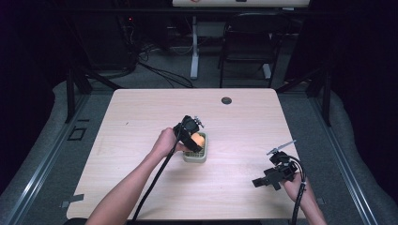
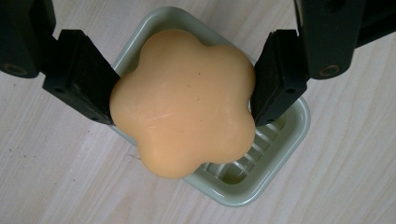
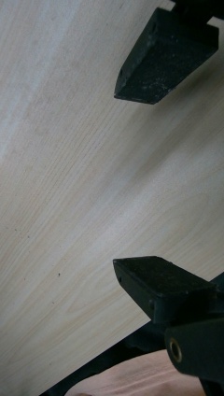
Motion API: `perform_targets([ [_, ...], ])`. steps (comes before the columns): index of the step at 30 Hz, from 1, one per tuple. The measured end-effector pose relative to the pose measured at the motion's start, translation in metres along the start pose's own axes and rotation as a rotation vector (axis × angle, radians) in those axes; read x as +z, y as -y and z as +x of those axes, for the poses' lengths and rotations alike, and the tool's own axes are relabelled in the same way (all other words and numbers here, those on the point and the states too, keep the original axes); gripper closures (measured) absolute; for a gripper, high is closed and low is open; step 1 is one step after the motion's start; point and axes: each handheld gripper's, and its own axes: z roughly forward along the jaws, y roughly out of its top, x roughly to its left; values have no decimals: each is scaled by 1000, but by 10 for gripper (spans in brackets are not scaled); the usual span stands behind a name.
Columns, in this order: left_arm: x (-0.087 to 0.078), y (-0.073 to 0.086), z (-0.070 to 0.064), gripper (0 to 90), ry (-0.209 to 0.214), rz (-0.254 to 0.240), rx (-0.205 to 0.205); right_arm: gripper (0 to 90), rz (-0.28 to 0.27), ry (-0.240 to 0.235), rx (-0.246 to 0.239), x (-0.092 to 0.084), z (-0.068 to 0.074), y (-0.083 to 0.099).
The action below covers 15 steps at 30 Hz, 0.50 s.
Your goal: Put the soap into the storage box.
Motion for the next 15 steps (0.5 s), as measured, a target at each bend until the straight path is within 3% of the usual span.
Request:
perform_targets([
  [4, 4, -2, 0, 265, -4, 11, 3, 150, -25, -1, 22, 2, 1, 1],
  [9, 10, -3, 0, 265, -10, 25, 3, 150, 6, -2, -4, 0, 0, 0],
  [15, 14, -4, 1, 264, -20, 40, 4, 150, 2, -1, 0, 0, 0, 0],
])
